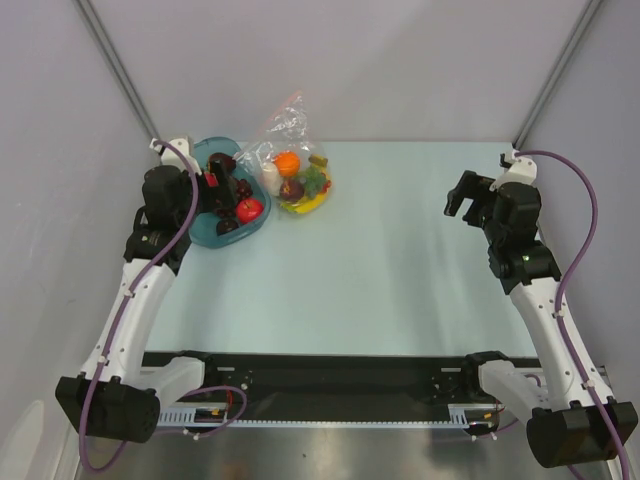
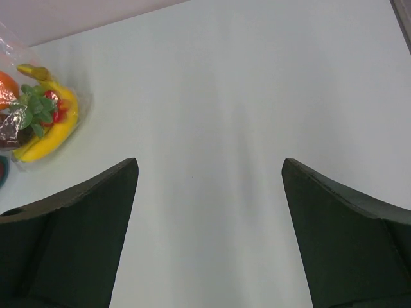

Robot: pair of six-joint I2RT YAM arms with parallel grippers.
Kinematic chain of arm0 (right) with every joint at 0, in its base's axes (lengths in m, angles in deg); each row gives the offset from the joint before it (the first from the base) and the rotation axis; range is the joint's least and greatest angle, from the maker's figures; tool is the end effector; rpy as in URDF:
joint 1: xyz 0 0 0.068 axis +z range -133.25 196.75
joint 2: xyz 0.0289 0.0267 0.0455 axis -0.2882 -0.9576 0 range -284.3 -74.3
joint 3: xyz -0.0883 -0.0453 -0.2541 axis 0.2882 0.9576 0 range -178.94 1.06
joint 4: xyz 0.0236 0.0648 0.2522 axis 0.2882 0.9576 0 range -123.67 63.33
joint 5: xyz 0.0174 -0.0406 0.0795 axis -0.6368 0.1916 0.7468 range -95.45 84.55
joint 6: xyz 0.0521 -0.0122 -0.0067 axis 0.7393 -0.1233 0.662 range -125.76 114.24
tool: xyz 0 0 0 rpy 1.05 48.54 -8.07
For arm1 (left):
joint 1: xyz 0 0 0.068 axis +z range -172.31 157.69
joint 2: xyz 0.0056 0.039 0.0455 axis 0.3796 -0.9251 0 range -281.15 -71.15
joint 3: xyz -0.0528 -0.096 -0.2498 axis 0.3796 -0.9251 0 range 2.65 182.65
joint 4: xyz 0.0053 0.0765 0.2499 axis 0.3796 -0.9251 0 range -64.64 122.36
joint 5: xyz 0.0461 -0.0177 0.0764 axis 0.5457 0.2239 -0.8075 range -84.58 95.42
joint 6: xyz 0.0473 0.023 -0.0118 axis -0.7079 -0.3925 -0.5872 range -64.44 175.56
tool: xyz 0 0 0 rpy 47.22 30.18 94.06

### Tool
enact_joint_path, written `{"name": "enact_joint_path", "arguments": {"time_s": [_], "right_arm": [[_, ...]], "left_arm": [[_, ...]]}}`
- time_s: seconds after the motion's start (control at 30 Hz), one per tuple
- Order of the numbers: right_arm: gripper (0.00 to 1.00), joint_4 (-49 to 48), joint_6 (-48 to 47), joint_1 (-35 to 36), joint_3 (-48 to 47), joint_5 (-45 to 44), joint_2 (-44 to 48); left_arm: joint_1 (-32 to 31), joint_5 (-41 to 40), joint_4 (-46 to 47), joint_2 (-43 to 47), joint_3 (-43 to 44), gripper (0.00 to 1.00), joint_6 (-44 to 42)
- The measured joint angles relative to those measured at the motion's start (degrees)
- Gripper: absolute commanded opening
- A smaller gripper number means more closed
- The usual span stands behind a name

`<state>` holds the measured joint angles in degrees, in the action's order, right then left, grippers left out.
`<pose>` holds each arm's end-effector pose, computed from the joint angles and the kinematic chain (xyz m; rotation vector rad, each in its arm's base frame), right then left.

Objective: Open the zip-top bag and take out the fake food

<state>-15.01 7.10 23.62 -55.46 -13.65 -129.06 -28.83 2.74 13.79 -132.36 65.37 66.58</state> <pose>0.2144 0.0207 0.3648 0.1961 1.8538 0.1049 0.2396 -0.0257 0.3791 -0.1058 1.8686 -0.1679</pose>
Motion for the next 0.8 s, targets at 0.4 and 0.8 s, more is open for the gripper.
{"name": "enact_joint_path", "arguments": {"time_s": [0.4, 0.8], "right_arm": [[1.00, 0.13, -0.04, -0.02, -0.15, -0.42, 0.00], [1.00, -0.63, 0.13, -0.04, 0.59, 1.51, 0.02]], "left_arm": [[1.22, 4.50, 2.64, -0.09, -2.54, 1.00, 2.56], [3.06, 11.93, 17.35, -18.14, -4.94, 1.00, 11.06]]}}
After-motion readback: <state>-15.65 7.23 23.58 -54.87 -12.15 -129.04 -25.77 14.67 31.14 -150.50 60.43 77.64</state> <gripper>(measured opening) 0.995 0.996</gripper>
